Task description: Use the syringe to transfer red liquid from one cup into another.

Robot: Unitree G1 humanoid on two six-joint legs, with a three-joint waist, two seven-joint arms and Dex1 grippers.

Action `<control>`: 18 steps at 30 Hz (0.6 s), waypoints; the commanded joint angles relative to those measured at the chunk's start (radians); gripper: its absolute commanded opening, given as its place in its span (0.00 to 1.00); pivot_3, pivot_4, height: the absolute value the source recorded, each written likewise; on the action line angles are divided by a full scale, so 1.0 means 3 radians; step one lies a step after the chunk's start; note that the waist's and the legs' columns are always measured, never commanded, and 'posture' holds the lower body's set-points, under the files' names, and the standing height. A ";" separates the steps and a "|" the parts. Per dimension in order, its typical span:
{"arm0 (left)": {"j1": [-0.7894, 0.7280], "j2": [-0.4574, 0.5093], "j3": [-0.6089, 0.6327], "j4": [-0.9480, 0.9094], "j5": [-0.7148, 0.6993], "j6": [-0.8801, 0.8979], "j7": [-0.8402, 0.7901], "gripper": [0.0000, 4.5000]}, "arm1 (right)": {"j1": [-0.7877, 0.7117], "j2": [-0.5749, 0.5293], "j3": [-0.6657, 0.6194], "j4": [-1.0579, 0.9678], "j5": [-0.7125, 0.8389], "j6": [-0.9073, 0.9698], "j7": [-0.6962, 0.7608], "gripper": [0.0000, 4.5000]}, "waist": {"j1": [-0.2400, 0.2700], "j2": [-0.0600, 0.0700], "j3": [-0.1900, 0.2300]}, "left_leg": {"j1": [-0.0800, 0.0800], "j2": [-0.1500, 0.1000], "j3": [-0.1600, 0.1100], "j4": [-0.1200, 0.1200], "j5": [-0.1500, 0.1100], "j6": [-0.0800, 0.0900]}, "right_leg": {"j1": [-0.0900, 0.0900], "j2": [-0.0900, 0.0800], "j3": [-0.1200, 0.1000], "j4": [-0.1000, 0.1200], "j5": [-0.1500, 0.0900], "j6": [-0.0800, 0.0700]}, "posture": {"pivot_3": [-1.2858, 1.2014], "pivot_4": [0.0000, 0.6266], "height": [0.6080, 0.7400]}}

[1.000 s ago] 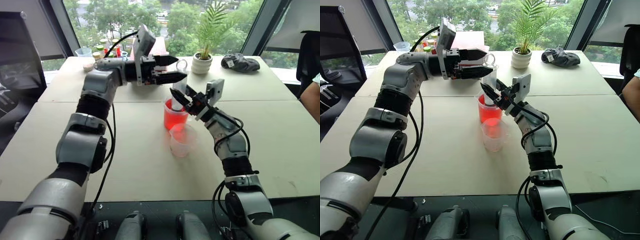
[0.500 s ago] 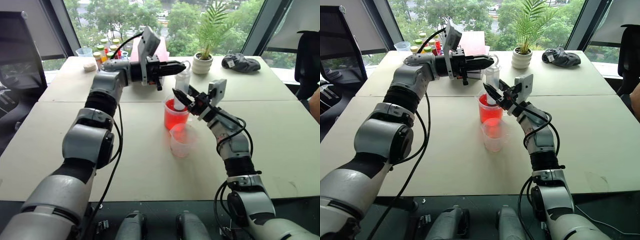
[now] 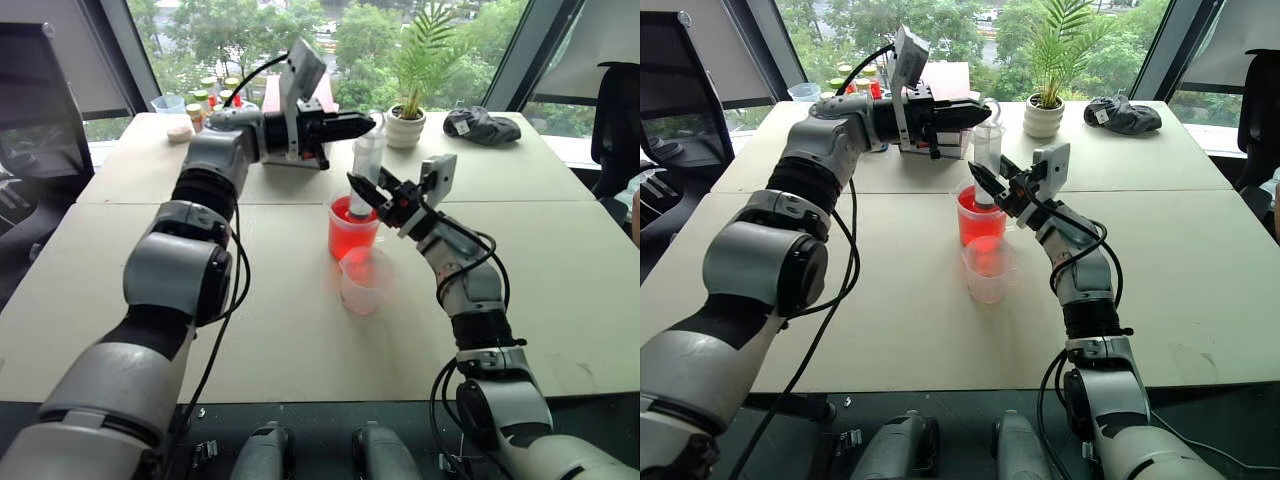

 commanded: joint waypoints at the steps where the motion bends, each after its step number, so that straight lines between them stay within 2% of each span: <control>1: -0.0443 0.0180 0.0306 -0.0146 -0.0101 -0.0277 0.0291 0.01 | 0.0085 0.0057 0.0185 0.0048 -0.0048 0.0051 0.0128 0.31 | -0.0001 0.0000 0.0000 | 0.0000 0.0000 0.0000 0.0000 0.0000 0.0000 | 0.0000 0.0000 0.0000 0.0000 0.0000 0.0000 | 0.52 0.24 1.00; 18: -0.0448 0.0189 0.0350 -0.0161 -0.0100 -0.0279 0.0257 0.01 | 0.0043 0.0030 0.0178 0.0016 -0.0049 0.0089 0.0135 0.31 | 0.0000 0.0000 0.0000 | 0.0000 0.0000 0.0000 0.0000 0.0000 0.0000 | 0.0000 0.0000 0.0000 0.0001 0.0000 0.0000 | 0.52 0.24 1.00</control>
